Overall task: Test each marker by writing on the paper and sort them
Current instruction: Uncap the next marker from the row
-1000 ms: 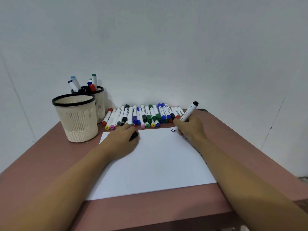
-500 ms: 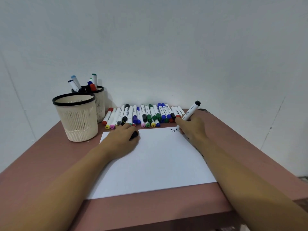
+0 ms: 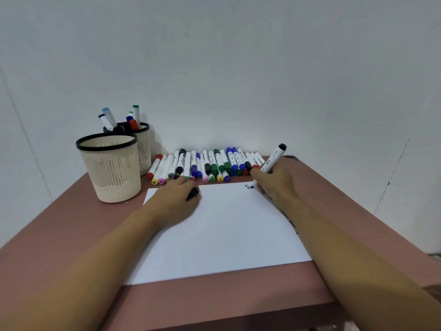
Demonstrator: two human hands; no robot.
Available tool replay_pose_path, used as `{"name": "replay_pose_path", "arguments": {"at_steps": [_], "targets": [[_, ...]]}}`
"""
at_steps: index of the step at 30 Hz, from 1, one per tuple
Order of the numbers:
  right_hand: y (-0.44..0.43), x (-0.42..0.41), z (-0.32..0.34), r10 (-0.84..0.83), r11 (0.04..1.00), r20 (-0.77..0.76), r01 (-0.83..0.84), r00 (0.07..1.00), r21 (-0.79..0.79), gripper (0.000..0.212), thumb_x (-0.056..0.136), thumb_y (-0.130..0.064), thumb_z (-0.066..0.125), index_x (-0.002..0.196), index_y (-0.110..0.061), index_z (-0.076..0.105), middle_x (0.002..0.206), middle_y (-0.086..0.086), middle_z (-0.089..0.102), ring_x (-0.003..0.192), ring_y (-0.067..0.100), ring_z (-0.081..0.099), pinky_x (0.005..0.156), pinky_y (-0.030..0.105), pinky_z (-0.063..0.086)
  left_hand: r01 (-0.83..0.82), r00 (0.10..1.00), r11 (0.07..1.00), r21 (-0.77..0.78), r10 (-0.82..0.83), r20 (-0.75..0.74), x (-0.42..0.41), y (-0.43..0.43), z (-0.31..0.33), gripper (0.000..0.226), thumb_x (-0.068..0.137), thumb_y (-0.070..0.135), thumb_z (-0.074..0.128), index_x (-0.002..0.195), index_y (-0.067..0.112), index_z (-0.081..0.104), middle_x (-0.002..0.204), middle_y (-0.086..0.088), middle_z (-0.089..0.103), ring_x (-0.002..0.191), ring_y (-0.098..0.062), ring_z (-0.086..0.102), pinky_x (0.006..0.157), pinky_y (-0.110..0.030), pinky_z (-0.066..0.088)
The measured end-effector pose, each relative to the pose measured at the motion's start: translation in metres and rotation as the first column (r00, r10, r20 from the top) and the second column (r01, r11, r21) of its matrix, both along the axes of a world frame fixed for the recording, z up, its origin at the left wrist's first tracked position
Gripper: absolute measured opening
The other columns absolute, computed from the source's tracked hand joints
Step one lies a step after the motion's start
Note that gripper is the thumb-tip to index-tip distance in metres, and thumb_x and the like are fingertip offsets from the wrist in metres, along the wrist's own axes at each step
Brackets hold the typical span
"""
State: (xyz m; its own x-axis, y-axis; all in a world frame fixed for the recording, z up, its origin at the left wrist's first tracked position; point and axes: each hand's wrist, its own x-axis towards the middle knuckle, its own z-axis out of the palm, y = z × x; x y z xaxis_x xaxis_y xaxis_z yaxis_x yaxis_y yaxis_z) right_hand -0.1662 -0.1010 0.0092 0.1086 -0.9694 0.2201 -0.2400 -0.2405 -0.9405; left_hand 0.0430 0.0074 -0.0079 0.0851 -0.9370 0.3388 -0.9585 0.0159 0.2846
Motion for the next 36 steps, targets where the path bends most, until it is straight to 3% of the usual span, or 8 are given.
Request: {"name": "replay_pose_path", "arguments": {"at_steps": [4, 9, 15, 21, 26, 29, 33, 36], "targets": [[-0.003, -0.001, -0.001, -0.065, 0.998, 0.052, 0.065, 0.997, 0.011, 0.02, 0.077, -0.023, 0.064, 0.066, -0.013, 0.052, 0.064, 0.008, 0.06, 0.051, 0.017, 0.051, 0.051, 0.028, 0.04, -0.004, 1.0, 1.0, -0.001, 0.004, 0.003, 0.0, 0.0, 0.0, 0.022, 0.095, 0.03, 0.049, 0.105, 0.015, 0.06, 0.109, -0.002, 0.055, 0.103, -0.02, 0.05, 0.093, -0.036, 0.04], [-0.004, 0.0, -0.002, -0.043, 0.999, 0.019, 0.043, 0.999, 0.014, 0.019, 0.079, -0.018, 0.063, 0.066, -0.015, 0.049, 0.066, 0.004, 0.059, 0.056, 0.017, 0.055, 0.052, 0.027, 0.04, -0.008, 1.0, 1.0, 0.004, 0.008, 0.008, 0.0, 0.0, 0.0, 0.022, 0.095, 0.031, 0.047, 0.105, 0.016, 0.06, 0.109, -0.001, 0.054, 0.103, -0.02, 0.05, 0.093, -0.037, 0.04], [-0.004, 0.001, -0.002, -0.031, 0.999, 0.041, 0.03, 0.999, 0.025, 0.022, 0.079, -0.019, 0.063, 0.067, -0.015, 0.045, 0.068, 0.002, 0.053, 0.065, 0.02, 0.055, 0.061, 0.031, 0.043, -0.003, 1.0, 1.0, -0.003, 0.003, 0.006, 0.0, 0.0, 0.0, 0.021, 0.095, 0.031, 0.047, 0.104, 0.015, 0.06, 0.107, 0.0, 0.054, 0.102, -0.019, 0.049, 0.092, -0.035, 0.04], [-0.004, -0.001, -0.002, -0.042, 0.999, 0.025, 0.042, 0.999, 0.015, 0.022, 0.078, -0.022, 0.062, 0.063, -0.015, 0.047, 0.061, 0.004, 0.055, 0.05, 0.016, 0.049, 0.052, 0.028, 0.038, -0.007, 1.0, 1.0, -0.004, 0.007, 0.001, 0.0, -0.001, 0.0, 0.021, 0.094, 0.03, 0.048, 0.105, 0.016, 0.06, 0.109, -0.001, 0.054, 0.104, -0.021, 0.05, 0.094, -0.037, 0.04], [-0.005, 0.002, -0.004, -0.062, 0.998, 0.024, 0.061, 0.998, 0.021, 0.021, 0.076, -0.024, 0.063, 0.064, -0.018, 0.047, 0.064, 0.0, 0.055, 0.062, 0.02, 0.057, 0.059, 0.031, 0.043, -0.012, 1.0, 1.0, -0.001, 0.012, 0.016, 0.0, -0.001, 0.0, 0.022, 0.095, 0.03, 0.048, 0.106, 0.016, 0.06, 0.109, -0.001, 0.054, 0.104, -0.02, 0.05, 0.094, -0.038, 0.04], [-0.005, 0.0, -0.002, -0.087, 0.996, 0.015, 0.086, 0.996, 0.032, 0.02, 0.074, -0.028, 0.062, 0.065, -0.016, 0.048, 0.06, 0.0, 0.055, 0.057, 0.018, 0.056, 0.056, 0.03, 0.043, -0.01, 1.0, 1.0, 0.003, 0.01, 0.015, -0.001, 0.0, 0.001, 0.022, 0.094, 0.031, 0.048, 0.105, 0.016, 0.059, 0.109, 0.0, 0.054, 0.103, -0.019, 0.05, 0.094, -0.038, 0.04], [-0.005, -0.006, 0.006, -0.039, 0.994, 0.194, 0.018, 0.98, 0.112, 0.015, 0.083, -0.012, 0.058, 0.071, -0.003, 0.058, 0.059, 0.008, 0.057, 0.05, 0.015, 0.047, 0.042, 0.022, 0.039, -0.02, 1.0, 0.999, 0.025, 0.02, -0.016, -0.001, 0.001, 0.004, 0.022, 0.094, 0.031, 0.048, 0.107, 0.017, 0.059, 0.111, 0.001, 0.054, 0.104, -0.017, 0.05, 0.094, -0.034, 0.04], [-0.004, -0.008, 0.011, -0.009, 0.981, 0.337, -0.056, 0.942, 0.184, 0.018, 0.088, -0.005, 0.054, 0.069, -0.006, 0.057, 0.064, 0.01, 0.057, 0.052, 0.014, 0.047, 0.05, 0.024, 0.044, -0.02, 0.998, 0.999, 0.037, 0.022, -0.053, -0.001, 0.001, 0.006, 0.024, 0.094, 0.031, 0.047, 0.11, 0.016, 0.059, 0.111, 0.001, 0.054, 0.104, -0.015, 0.05, 0.089, -0.027, 0.038]]}}
